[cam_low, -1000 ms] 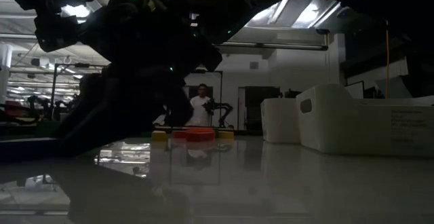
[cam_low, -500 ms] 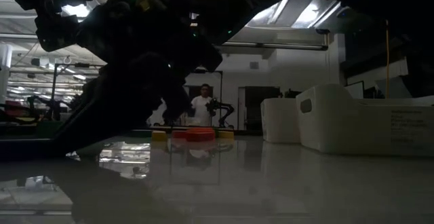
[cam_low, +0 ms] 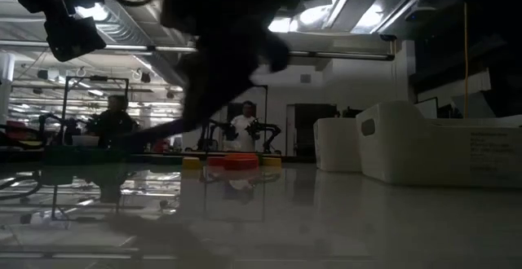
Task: Sort blocks by size
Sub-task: Put the violet thin rectangle block into the top white bin
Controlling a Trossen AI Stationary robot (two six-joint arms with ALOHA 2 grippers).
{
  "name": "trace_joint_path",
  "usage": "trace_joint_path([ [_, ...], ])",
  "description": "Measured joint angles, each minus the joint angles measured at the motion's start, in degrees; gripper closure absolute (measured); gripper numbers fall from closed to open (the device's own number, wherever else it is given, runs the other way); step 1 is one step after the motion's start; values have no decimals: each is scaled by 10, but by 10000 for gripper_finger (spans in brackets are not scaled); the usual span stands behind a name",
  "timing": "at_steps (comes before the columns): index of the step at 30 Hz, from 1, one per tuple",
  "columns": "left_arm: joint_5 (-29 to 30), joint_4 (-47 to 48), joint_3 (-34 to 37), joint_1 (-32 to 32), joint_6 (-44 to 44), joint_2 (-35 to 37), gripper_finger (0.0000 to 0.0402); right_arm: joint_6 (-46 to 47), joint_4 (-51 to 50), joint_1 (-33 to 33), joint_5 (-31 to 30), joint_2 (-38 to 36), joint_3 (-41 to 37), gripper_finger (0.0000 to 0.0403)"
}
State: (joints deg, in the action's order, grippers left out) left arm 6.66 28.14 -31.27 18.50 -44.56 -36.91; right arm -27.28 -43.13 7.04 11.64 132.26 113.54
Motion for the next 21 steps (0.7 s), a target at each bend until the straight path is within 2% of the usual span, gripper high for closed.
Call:
trace_joint_path([
  [8,0,0,0,0,32,0,169,20,-210,-15,-155,-88,1,289],
  [13,5,0,0,0,74,-4,169,80,-305,-23,-209,-135,1,288],
  [21,10,1,0,0,73,-27,169,201,-477,-53,-308,-177,-2,288],
])
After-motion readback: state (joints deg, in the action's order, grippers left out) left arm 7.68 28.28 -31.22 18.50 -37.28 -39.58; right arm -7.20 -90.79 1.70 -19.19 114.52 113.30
